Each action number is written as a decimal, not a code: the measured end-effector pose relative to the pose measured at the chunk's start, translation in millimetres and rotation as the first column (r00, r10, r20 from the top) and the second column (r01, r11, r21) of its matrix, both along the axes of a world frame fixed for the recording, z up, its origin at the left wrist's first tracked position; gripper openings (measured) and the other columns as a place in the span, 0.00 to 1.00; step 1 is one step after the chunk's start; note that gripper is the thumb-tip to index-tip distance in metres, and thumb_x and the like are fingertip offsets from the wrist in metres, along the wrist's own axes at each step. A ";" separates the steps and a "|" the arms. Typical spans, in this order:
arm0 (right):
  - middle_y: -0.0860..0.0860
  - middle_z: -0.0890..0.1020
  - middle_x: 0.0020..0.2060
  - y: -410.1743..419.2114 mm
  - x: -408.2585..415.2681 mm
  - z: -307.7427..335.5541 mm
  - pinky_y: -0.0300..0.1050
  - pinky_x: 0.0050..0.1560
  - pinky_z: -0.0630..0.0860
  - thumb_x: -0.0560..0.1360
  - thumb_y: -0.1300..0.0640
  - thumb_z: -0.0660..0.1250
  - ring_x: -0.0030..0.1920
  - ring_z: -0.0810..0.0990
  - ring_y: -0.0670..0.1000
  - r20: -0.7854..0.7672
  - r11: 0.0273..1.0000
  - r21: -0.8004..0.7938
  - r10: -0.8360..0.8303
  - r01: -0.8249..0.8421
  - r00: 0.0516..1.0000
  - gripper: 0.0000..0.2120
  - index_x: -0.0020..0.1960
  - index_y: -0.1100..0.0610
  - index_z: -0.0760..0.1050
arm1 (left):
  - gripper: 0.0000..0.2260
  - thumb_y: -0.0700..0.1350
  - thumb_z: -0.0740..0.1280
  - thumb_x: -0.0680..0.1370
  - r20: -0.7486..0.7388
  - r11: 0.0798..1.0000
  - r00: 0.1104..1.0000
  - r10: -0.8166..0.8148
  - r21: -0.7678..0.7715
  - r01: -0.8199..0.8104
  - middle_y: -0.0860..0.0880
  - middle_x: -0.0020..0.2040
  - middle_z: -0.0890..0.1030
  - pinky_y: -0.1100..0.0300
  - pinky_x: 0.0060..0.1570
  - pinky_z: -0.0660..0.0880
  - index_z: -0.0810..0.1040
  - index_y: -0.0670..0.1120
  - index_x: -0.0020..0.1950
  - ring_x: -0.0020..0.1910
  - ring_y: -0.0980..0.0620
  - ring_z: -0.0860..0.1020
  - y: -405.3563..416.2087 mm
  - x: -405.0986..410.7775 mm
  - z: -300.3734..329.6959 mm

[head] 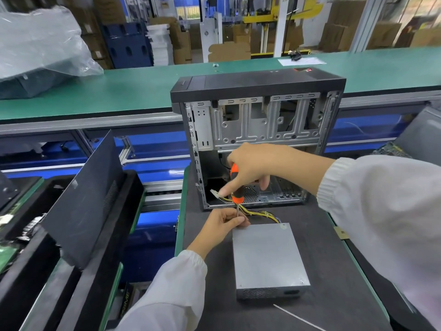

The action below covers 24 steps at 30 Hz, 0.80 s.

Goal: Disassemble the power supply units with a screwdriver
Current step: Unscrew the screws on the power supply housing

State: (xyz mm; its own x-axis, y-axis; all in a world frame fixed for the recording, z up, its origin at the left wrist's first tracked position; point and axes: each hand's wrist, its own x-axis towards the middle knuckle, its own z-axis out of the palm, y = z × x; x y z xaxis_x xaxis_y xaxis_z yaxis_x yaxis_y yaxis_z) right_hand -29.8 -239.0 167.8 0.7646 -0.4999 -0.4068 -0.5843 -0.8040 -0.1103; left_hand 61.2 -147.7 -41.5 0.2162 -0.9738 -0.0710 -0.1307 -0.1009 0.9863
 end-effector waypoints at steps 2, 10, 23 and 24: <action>0.52 0.79 0.23 2.2 -0.1 -6.8 0.41 0.29 0.76 0.71 0.29 0.60 0.23 0.80 0.50 0.032 0.983 -0.183 0.017 -0.011 0.999 0.32 0.39 0.61 0.71 | 0.07 0.36 0.65 0.80 0.008 1.000 1.000 -0.002 -0.004 0.002 0.45 0.47 0.86 0.63 0.52 0.78 0.82 0.38 0.52 0.48 0.51 0.84 1.0 -0.2 1.0; 0.56 0.74 0.53 -8.7 3.8 0.8 0.40 0.31 0.79 0.73 0.59 0.72 0.39 0.79 0.52 -0.084 0.993 0.105 0.072 -0.063 0.994 0.16 0.57 0.55 0.70 | 0.07 0.36 0.64 0.80 0.004 1.000 1.000 0.010 -0.010 -0.010 0.43 0.47 0.85 0.61 0.53 0.78 0.81 0.38 0.53 0.48 0.50 0.84 0.4 -1.8 2.8; 0.51 0.74 0.35 -7.8 2.8 -13.8 0.42 0.31 0.66 0.79 0.42 0.60 0.34 0.73 0.50 -0.025 0.918 -0.382 0.099 -0.101 0.995 0.20 0.42 0.59 0.70 | 0.07 0.37 0.63 0.81 0.015 0.999 0.999 0.029 -0.020 -0.029 0.43 0.48 0.85 0.61 0.53 0.78 0.81 0.39 0.54 0.48 0.50 0.84 0.9 -3.7 2.2; 0.51 0.76 0.41 -10.2 3.0 -12.3 0.43 0.32 0.68 0.78 0.46 0.63 0.39 0.75 0.52 -0.046 0.933 -0.327 0.141 -0.148 0.989 0.13 0.47 0.57 0.72 | 0.08 0.38 0.63 0.81 0.009 0.999 0.999 0.035 -0.022 -0.034 0.44 0.49 0.85 0.62 0.53 0.78 0.81 0.39 0.56 0.49 0.50 0.84 0.8 -3.8 2.1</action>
